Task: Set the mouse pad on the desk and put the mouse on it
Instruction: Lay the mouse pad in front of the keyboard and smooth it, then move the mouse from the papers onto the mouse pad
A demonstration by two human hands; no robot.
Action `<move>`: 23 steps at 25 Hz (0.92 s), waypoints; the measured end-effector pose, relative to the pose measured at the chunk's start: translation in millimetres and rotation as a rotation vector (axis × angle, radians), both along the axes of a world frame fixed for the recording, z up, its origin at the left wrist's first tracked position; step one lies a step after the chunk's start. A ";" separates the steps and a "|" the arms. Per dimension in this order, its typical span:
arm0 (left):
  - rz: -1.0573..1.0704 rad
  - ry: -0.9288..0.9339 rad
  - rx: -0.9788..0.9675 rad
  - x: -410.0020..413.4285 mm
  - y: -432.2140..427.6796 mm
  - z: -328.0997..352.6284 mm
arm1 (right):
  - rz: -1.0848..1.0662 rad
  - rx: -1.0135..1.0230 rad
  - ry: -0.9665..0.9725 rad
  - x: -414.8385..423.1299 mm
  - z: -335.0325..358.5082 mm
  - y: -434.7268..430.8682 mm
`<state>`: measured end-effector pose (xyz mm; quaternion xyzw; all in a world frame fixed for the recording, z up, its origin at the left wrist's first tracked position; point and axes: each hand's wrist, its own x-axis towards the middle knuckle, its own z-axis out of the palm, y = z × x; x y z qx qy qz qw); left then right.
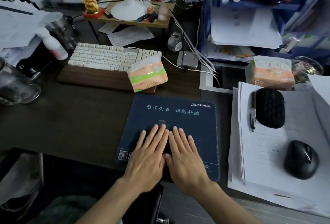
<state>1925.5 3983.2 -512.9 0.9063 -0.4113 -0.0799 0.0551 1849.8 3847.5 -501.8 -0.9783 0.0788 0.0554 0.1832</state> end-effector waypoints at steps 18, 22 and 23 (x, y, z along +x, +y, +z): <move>0.382 0.124 0.096 11.1 12.8 37.2 | -0.218 0.331 -0.013 -52.3 51.5 -70.8; 0.309 0.212 -0.320 -28.4 -65.1 88.9 | -0.468 0.288 -0.327 -115.1 103.0 -118.9; 0.256 0.247 -0.394 -41.7 -88.0 98.3 | -0.572 0.262 -0.378 -130.4 109.7 -134.8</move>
